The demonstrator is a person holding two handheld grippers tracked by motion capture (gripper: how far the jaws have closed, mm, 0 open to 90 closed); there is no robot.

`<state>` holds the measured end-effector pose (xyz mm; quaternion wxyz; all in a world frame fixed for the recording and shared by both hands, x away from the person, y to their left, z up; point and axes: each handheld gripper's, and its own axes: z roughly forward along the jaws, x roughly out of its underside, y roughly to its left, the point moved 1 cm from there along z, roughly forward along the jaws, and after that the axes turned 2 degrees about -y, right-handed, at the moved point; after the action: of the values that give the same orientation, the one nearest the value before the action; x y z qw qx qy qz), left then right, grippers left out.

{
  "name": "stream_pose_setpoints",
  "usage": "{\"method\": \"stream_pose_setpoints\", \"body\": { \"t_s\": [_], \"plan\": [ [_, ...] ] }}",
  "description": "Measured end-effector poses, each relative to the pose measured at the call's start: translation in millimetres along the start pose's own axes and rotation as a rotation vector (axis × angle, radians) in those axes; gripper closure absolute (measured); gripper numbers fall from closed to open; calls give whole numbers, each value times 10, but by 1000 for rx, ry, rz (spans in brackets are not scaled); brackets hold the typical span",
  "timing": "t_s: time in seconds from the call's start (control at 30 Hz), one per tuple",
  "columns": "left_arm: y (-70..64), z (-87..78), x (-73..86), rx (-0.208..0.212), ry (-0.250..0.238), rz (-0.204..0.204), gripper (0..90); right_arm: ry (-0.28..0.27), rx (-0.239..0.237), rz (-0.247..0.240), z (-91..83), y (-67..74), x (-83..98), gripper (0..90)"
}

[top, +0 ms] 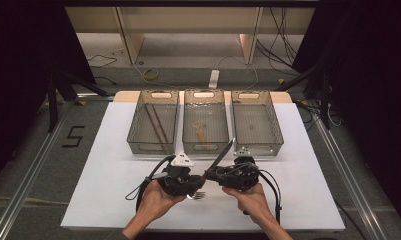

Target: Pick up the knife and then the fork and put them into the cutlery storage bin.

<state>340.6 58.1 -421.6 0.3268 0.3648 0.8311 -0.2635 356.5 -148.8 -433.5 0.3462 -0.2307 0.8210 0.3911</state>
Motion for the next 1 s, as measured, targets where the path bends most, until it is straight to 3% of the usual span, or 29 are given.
{"method": "stream_pose_setpoints", "body": {
  "t_s": [0.6, 0.73, 0.8, 1.0],
  "plan": [
    [-57, 23, 10, -6, -58, 9, 753, -36, -105, 102, -30, -17, -32, 799],
    [-50, 28, 8, 1, -49, -7, 738, -25, -97, 68, -28, 7, -47, 811],
    [-33, 24, 8, 9, -49, -25, 674, -26, -94, 57, -26, 6, -50, 812],
    [4, -22, 18, -14, -45, -8, 426, -29, -54, 36, -112, -49, -117, 813]
  ]
}}
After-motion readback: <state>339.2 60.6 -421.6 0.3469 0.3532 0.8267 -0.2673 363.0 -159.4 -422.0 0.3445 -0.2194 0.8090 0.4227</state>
